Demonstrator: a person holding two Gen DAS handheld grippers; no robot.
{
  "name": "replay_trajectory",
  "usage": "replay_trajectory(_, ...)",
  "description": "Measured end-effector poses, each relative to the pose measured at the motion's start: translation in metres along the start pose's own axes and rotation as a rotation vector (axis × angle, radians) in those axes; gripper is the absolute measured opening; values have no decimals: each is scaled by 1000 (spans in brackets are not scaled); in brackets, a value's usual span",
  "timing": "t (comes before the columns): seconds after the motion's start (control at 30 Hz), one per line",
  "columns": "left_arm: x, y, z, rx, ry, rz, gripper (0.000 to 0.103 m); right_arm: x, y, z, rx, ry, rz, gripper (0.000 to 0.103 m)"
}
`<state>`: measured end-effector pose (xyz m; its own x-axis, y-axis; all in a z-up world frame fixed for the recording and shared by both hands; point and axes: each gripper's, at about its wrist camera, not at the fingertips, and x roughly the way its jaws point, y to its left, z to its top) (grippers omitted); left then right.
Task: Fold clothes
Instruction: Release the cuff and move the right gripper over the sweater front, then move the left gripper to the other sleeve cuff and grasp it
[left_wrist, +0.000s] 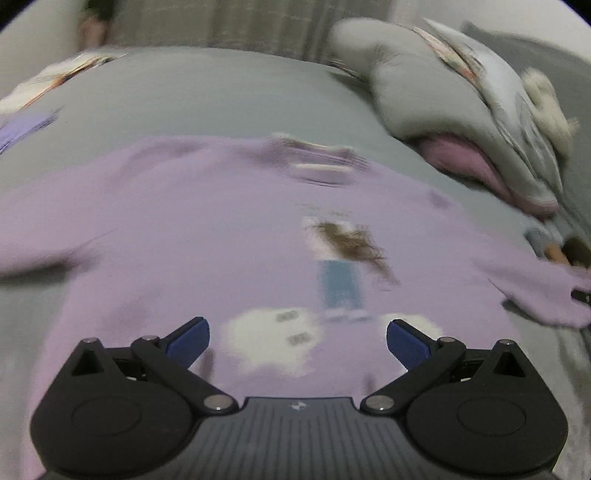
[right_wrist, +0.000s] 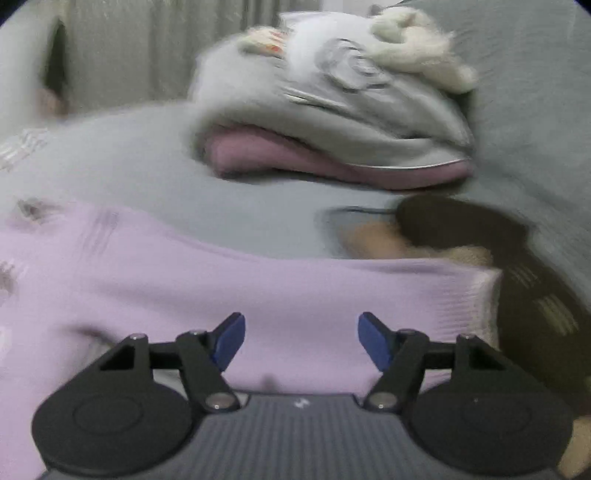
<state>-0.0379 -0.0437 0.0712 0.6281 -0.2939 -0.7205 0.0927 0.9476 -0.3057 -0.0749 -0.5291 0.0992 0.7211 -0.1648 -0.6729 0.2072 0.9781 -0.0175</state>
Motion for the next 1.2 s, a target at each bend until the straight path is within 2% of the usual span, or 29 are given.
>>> replay_trajectory(0.07, -13, 29, -2, -64, -23, 9, 102, -3, 20, -5, 17, 16, 112, 66)
replay_trajectory(0.13, -23, 57, -3, -120, -45, 21, 102, -4, 39, -9, 13, 26, 181, 66)
replay_trajectory(0.27, -22, 92, -11, -150, -30, 56, 102, -4, 87, -18, -76, 47, 267, 66)
replay_trajectory(0.4, -13, 119, -23, -156, 14, 81, 102, -3, 136, -32, -219, 93, 283, 67)
replay_trajectory(0.47, -10, 120, -23, -127, 27, 77, 102, 3, 166, -41, -312, 165, 271, 76)
replay_trajectory(0.53, -10, 119, -18, -95, 26, 80, 102, 5, 186, -48, -386, 194, 213, 85)
replay_trajectory(0.6, -13, 118, -9, -63, 7, 95, 102, 2, 199, -49, -431, 172, 171, 87)
replay_trajectory(0.63, -15, 118, -5, -46, -2, 103, 102, -2, 207, -44, -432, 135, 175, 91)
replay_trajectory(0.67, -16, 123, 4, -50, -14, 111, 102, -7, 212, -39, -424, 97, 195, 100)
replay_trajectory(0.73, -13, 140, 19, -115, -13, 109, 102, -15, 224, -33, -409, 34, 234, 103)
replay_trajectory(0.8, -8, 165, 28, -237, -15, 103, 102, -15, 237, -33, -430, 25, 256, 103)
replay_trajectory(0.93, -5, 214, 38, -400, -118, 224, 102, -7, 265, -40, -516, 30, 253, 103)
replay_trajectory(1.0, -4, 232, 42, -435, -146, 277, 102, -4, 274, -42, -539, 27, 256, 103)
replay_trajectory(1.13, -2, 263, 47, -499, -193, 277, 102, -3, 286, -42, -551, 8, 262, 103)
replay_trajectory(1.2, 1, 280, 52, -505, -227, 301, 102, -2, 291, -42, -551, -1, 265, 103)
